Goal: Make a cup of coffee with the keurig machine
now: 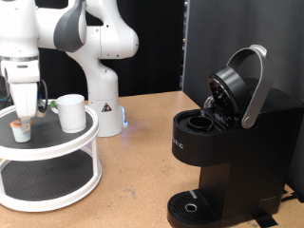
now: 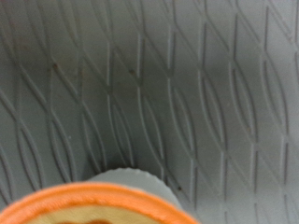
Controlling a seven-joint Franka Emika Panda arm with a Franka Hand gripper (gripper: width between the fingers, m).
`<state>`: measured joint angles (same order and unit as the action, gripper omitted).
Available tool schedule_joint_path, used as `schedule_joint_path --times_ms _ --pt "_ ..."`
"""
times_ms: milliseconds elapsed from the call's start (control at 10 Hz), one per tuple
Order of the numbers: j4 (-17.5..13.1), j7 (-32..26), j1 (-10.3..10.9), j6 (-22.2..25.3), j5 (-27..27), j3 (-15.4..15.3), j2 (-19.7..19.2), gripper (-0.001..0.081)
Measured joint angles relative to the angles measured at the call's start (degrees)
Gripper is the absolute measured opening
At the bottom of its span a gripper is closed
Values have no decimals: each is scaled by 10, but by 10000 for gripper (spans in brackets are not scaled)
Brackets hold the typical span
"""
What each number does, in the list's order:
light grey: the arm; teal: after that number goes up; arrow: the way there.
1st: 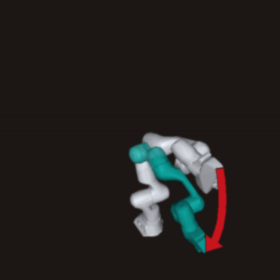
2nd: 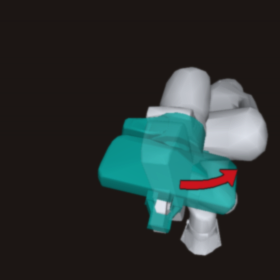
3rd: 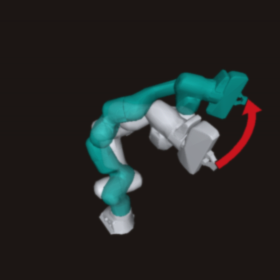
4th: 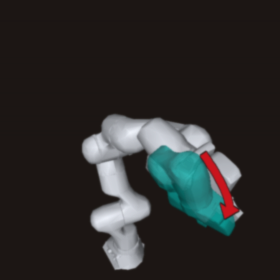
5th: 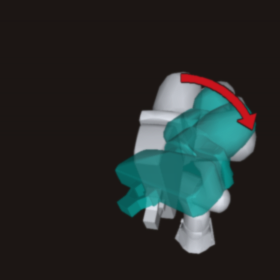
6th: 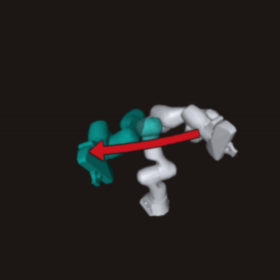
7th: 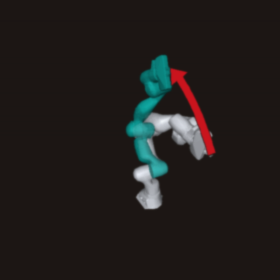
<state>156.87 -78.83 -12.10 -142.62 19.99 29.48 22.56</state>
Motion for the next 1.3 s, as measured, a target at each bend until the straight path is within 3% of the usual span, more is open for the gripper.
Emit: schedule_joint_path --times_ms 800,900,1000,1100,1200,1300 --pt "-2 40 -5 -22 -1 -1 -23 803" --pt "-4 41 -5 -23 -2 -1 -28 713" --pt "-4 41 -5 -23 -3 -1 -31 713" --pt "-5 41 -4 -23 -4 -1 -31 511" --pt "-5 41 -4 -23 -5 -1 -31 456" --pt "-6 40 -4 -23 -6 -1 -31 456"
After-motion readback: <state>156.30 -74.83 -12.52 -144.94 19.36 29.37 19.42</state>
